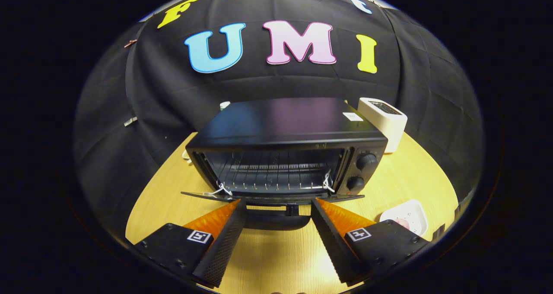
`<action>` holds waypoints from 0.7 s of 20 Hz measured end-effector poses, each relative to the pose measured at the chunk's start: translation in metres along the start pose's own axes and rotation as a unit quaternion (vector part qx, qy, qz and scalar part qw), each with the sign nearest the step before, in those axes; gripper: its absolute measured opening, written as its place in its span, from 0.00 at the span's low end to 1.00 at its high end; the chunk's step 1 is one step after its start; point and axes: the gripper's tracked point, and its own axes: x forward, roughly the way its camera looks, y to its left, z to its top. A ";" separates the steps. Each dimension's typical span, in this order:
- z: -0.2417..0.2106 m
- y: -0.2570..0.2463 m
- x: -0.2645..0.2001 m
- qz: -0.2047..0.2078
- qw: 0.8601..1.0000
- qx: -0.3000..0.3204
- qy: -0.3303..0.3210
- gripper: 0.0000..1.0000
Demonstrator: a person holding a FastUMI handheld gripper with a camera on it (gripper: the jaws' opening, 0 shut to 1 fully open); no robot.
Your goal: Open the toaster oven, put the food inside, and close the toaster oven door.
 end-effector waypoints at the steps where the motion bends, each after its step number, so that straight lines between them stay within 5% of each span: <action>1: -0.008 0.000 -0.002 0.001 1.000 -0.016 0.007 0.97; 8: -0.107 -0.015 -0.001 0.015 0.989 0.022 0.144 0.98; 14: -0.118 -0.031 -0.026 0.045 0.988 -0.004 0.150 0.99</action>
